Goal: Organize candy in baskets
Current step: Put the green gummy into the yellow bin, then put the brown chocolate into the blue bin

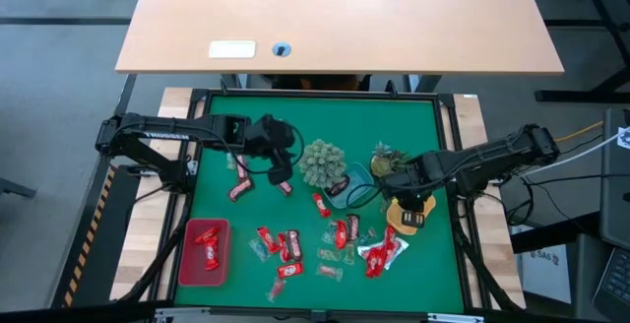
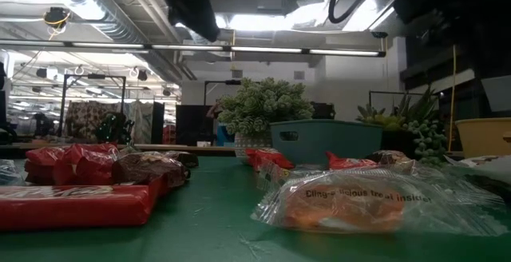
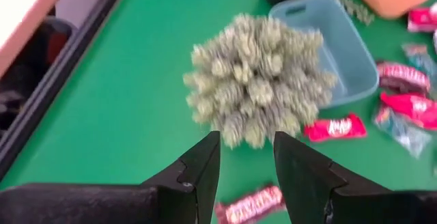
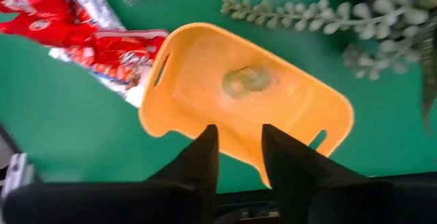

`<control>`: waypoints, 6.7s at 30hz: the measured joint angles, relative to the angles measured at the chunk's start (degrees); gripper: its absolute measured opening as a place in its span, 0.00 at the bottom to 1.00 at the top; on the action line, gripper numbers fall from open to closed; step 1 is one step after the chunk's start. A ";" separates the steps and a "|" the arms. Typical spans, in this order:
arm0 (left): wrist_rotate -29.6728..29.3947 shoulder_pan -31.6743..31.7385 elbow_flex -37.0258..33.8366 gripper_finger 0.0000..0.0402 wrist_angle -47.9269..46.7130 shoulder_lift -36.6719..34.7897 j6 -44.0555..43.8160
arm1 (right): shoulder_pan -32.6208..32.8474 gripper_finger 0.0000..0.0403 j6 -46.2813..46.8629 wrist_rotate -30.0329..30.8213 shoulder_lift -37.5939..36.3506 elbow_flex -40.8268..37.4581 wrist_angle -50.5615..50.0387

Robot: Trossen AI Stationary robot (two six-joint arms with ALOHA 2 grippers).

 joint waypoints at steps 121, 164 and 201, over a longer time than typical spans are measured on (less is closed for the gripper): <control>-0.03 -6.67 -4.76 0.33 54.05 21.29 6.65 | 0.00 0.41 -0.01 2.05 0.04 -0.02 3.62; 2.57 -9.33 -4.83 0.50 37.80 9.07 6.44 | 0.04 0.41 -48.05 -3.75 6.14 -0.02 32.16; 2.56 -10.30 -4.83 0.50 35.73 6.43 6.24 | 0.00 0.41 -64.38 -5.24 26.61 0.13 41.22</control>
